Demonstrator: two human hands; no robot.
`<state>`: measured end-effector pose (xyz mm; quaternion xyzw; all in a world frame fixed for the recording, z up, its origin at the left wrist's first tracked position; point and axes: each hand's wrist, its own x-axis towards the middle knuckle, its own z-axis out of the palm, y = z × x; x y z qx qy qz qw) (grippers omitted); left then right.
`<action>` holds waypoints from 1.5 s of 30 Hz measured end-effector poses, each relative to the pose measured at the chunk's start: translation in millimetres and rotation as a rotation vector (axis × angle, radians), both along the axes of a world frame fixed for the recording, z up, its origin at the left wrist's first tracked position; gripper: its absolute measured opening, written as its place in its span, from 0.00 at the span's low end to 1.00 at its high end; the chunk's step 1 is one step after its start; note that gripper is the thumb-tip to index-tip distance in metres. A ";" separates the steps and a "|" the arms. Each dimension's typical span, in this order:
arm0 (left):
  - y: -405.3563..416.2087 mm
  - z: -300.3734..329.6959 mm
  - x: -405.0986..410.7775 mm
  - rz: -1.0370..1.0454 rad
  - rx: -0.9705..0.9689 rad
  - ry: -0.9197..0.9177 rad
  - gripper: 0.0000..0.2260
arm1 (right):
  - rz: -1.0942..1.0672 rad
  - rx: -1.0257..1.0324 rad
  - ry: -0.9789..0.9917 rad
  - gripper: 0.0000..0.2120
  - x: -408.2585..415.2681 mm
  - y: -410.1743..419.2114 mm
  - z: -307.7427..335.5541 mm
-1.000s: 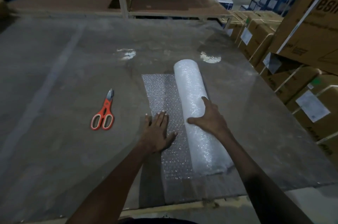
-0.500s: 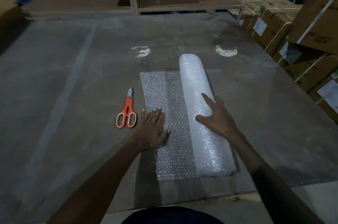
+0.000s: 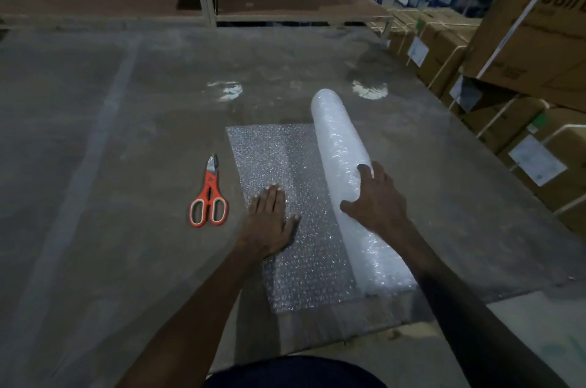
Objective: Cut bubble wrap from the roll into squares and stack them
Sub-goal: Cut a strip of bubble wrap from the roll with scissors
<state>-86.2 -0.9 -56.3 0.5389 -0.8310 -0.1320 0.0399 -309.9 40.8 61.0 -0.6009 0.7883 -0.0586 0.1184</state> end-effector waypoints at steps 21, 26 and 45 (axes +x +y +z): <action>10.9 -1.6 53.4 -0.024 -0.049 0.019 0.35 | 0.029 -0.078 0.072 0.37 -40.2 14.7 -0.5; 10.4 -1.8 53.2 -0.027 -0.043 0.030 0.34 | 0.046 -0.019 0.100 0.34 -40.6 16.6 -11.9; 30.3 11.6 127.0 0.294 -0.177 0.071 0.36 | 0.251 -0.297 -0.054 0.29 44.3 -2.8 -17.1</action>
